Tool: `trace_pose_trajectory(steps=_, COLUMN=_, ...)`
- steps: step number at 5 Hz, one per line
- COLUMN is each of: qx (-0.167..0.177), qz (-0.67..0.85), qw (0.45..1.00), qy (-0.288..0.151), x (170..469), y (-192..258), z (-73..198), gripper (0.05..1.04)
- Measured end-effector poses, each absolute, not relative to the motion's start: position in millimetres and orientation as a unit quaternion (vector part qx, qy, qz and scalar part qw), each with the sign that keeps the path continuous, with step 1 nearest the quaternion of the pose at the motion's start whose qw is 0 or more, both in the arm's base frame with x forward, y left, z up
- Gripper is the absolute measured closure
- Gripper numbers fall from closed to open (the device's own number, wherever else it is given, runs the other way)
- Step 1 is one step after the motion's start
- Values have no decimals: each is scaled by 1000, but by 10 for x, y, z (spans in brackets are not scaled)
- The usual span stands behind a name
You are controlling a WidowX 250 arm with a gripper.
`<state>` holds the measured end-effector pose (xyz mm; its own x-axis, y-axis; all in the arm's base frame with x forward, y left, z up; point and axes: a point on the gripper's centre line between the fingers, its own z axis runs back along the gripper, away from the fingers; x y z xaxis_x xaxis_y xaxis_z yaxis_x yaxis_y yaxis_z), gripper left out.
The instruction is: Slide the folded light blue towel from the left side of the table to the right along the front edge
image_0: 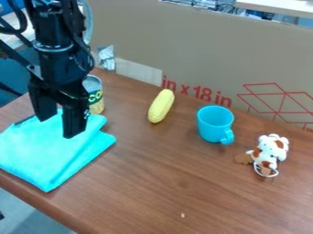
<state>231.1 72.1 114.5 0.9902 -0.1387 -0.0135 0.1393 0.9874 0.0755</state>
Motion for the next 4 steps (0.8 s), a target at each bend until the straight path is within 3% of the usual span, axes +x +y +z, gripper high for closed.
trace_pose_trajectory(steps=1, qx=33, qz=-67, qw=997, qy=17, x=2291, y=728, z=1076, gripper=82)
trace_pose_trajectory(steps=3, qx=17, qz=-42, qw=999, qy=5, x=2498, y=1280, z=976, gripper=82)
trace_pose_trajectory(steps=4, qx=47, qz=-46, qw=998, qy=-3, x=2558, y=1487, z=837, gripper=82)
